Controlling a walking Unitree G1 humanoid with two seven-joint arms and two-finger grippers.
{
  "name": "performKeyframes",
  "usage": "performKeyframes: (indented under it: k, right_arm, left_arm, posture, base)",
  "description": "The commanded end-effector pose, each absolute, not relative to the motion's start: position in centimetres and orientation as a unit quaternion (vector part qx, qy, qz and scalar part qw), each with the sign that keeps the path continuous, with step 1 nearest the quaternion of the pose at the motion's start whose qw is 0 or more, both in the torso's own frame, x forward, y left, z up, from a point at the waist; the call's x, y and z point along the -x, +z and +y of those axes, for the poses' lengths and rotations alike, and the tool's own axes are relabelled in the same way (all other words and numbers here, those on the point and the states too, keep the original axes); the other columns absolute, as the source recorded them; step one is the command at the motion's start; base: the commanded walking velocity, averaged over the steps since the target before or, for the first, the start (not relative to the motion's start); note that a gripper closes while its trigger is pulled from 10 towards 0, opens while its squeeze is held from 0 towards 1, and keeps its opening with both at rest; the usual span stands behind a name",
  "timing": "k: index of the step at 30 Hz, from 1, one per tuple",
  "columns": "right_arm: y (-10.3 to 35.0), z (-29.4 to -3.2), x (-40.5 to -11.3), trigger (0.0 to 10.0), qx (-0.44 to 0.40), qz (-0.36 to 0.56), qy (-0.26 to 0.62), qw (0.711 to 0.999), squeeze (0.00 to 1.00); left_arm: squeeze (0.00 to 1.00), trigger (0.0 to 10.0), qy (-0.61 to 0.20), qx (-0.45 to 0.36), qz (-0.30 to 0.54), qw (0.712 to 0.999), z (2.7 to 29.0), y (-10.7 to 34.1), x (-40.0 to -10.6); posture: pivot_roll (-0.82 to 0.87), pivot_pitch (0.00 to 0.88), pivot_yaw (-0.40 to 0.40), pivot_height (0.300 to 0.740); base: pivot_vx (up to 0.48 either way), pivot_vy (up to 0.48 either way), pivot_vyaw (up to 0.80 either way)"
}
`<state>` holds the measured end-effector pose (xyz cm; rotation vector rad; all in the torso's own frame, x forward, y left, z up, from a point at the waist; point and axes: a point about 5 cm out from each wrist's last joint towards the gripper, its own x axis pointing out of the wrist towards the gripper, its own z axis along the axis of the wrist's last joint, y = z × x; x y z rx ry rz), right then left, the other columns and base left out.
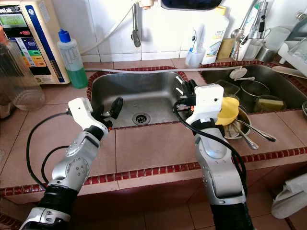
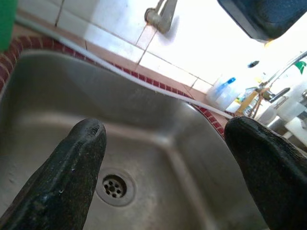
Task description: Kitchen organization
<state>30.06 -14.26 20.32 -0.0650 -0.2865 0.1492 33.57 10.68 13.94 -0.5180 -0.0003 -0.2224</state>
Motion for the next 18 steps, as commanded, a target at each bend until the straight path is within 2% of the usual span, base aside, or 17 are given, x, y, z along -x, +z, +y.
performKeyframes:
  k: [1,18]
  right_arm:
    - [20.64,-14.44,-30.0,10.0,0.034,-0.15,0.073,0.985,0.31]
    - [20.64,-14.44,-30.0,10.0,0.034,-0.15,0.073,0.985,0.31]
  left_arm:
    - [0.0,10.0,-0.169,-0.011,-0.249,0.953,9.91,22.91,-33.35]
    - [0.0,10.0,-0.169,-0.011,-0.249,0.953,9.91,22.91,-33.35]
  posture:
    - [0.06,0.0,0.0,0.74]
    - [0.06,0.0,0.0,0.74]
  base:
    - [0.0,0.0,0.0]
    - [0.0,0.0,0.0]
